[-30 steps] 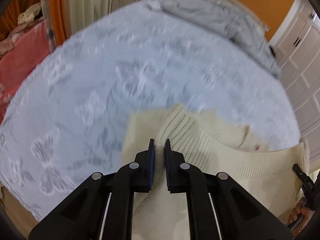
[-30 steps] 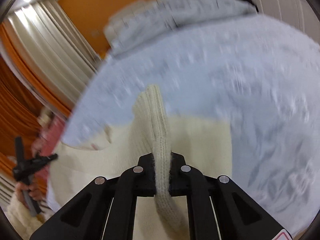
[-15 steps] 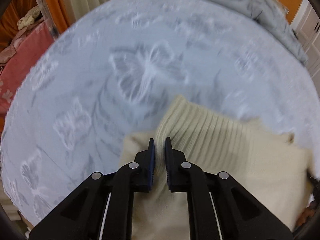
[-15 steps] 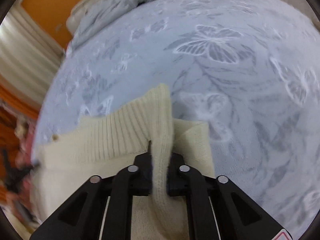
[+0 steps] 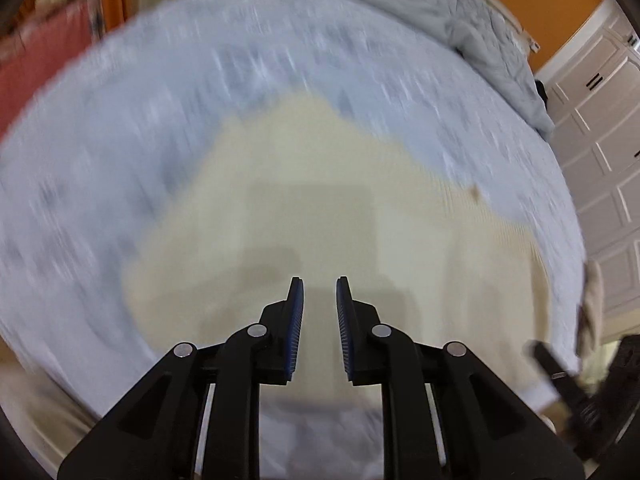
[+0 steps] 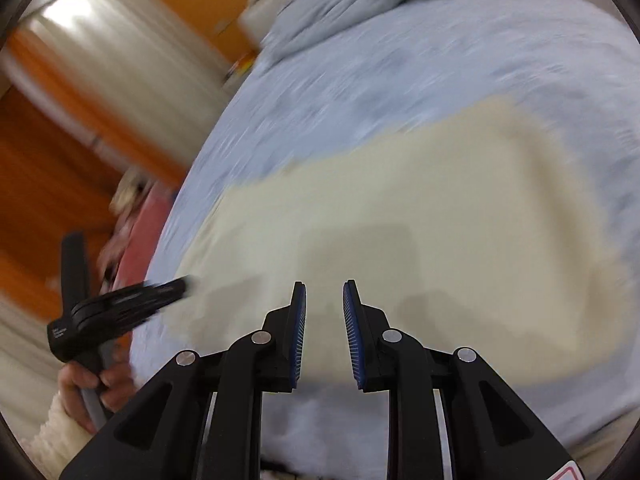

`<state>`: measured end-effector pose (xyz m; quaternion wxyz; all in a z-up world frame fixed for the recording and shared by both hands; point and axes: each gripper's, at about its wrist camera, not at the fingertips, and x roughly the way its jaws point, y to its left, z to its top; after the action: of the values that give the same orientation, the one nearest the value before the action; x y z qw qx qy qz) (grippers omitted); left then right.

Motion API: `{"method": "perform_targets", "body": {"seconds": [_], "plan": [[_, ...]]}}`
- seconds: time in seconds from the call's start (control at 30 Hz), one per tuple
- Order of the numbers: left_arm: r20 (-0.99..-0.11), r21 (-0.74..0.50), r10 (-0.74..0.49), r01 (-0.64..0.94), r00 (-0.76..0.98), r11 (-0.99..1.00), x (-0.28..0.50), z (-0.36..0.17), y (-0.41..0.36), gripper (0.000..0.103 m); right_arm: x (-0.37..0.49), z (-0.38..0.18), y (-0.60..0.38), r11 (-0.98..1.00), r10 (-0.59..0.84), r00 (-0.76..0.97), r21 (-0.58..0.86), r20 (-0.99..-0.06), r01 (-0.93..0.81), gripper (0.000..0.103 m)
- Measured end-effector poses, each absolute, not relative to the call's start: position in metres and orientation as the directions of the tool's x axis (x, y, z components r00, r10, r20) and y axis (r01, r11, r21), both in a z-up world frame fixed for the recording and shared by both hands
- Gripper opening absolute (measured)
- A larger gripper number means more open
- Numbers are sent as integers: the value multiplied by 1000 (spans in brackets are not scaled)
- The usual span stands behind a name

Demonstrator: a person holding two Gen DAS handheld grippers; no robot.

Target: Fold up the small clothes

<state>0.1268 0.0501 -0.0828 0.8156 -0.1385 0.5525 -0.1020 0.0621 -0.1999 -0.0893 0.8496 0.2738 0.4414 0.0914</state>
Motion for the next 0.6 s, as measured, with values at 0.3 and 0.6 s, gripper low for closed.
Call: {"method": "perform_targets", "body": {"seconds": [0.3, 0.6], "plan": [[-913, -192, -178, -4, 366, 981, 108, -113, 58, 18, 51, -125, -213, 853, 284, 553, 470, -783, 228, 7], [-866, -366, -316, -61, 386, 928, 96, -104, 92, 23, -21, -122, -349, 673, 67, 578, 465, -813, 575, 23]]}}
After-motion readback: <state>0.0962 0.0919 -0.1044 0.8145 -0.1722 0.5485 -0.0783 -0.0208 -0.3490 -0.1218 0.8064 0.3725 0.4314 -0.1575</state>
